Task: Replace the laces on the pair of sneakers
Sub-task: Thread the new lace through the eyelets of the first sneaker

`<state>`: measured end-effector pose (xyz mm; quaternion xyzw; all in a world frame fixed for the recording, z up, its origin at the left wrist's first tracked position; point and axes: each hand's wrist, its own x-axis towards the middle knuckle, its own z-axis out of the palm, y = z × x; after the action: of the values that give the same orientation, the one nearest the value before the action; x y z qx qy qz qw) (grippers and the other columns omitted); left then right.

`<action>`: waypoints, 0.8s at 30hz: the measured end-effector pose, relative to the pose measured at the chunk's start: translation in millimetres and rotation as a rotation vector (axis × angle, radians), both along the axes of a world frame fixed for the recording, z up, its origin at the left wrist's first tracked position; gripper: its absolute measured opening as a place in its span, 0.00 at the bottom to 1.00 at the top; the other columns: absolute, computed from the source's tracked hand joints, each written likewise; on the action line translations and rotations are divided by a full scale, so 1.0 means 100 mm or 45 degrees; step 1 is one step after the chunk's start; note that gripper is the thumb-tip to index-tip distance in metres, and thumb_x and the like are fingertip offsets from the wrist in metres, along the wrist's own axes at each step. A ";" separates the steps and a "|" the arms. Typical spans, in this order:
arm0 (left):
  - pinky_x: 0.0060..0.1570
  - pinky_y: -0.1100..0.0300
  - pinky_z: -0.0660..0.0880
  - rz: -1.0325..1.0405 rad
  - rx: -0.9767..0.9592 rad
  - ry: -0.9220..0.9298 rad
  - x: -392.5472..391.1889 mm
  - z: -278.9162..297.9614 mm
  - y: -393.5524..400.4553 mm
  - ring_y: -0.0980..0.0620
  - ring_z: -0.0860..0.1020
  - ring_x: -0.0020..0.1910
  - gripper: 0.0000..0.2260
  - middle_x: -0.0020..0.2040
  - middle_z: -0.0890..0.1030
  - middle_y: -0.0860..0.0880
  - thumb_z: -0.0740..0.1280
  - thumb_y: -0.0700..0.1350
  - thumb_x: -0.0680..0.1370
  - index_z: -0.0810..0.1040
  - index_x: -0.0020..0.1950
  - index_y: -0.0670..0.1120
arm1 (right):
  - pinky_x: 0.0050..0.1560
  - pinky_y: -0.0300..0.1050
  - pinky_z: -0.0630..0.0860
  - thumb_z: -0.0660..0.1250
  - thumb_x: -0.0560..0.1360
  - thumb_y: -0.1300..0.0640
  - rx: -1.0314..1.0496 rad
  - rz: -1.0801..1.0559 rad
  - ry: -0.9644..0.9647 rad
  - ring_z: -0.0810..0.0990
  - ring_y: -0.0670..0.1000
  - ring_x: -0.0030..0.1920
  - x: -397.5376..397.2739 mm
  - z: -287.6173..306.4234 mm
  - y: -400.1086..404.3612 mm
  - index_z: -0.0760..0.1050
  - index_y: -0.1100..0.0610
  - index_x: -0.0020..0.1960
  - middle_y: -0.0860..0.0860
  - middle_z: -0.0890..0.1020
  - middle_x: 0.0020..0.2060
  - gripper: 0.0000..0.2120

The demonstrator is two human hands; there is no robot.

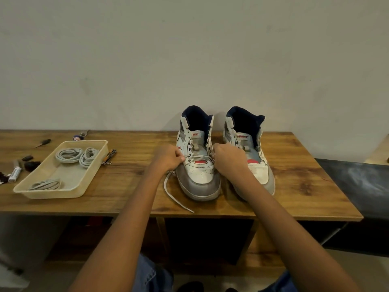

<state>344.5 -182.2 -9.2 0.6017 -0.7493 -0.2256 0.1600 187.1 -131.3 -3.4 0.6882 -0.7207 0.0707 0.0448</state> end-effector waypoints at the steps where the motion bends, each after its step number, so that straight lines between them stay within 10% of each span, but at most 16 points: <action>1: 0.48 0.59 0.69 0.017 -0.023 -0.007 -0.01 0.01 0.00 0.50 0.76 0.51 0.09 0.51 0.81 0.47 0.65 0.45 0.78 0.81 0.52 0.42 | 0.43 0.44 0.68 0.57 0.81 0.59 -0.001 0.020 0.041 0.79 0.54 0.50 0.02 -0.01 0.00 0.71 0.59 0.61 0.54 0.79 0.53 0.11; 5: 0.32 0.64 0.69 0.186 -0.005 -0.016 0.01 0.01 -0.04 0.52 0.75 0.35 0.08 0.39 0.79 0.46 0.66 0.42 0.76 0.82 0.47 0.38 | 0.44 0.44 0.69 0.55 0.81 0.57 -0.024 -0.023 0.004 0.75 0.52 0.42 0.01 0.00 0.01 0.73 0.59 0.56 0.54 0.80 0.49 0.10; 11: 0.38 0.60 0.73 0.434 -0.009 -0.339 0.32 0.09 -0.10 0.47 0.79 0.43 0.08 0.42 0.80 0.44 0.66 0.43 0.76 0.78 0.39 0.39 | 0.40 0.47 0.70 0.56 0.79 0.63 -0.105 -0.315 -0.121 0.79 0.57 0.44 -0.32 0.07 0.02 0.76 0.62 0.52 0.57 0.81 0.48 0.10; 24: 0.43 0.59 0.71 0.263 -0.150 -0.076 0.35 0.07 -0.06 0.51 0.76 0.43 0.04 0.48 0.82 0.46 0.68 0.41 0.76 0.82 0.49 0.44 | 0.39 0.45 0.66 0.56 0.81 0.58 -0.040 0.324 0.147 0.79 0.55 0.48 0.41 -0.15 0.00 0.69 0.58 0.59 0.54 0.78 0.50 0.09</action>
<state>379.6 -188.4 -1.8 0.6717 -0.6997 -0.1457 0.1951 228.6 -131.2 -18.1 0.7762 -0.6225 0.0474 0.0876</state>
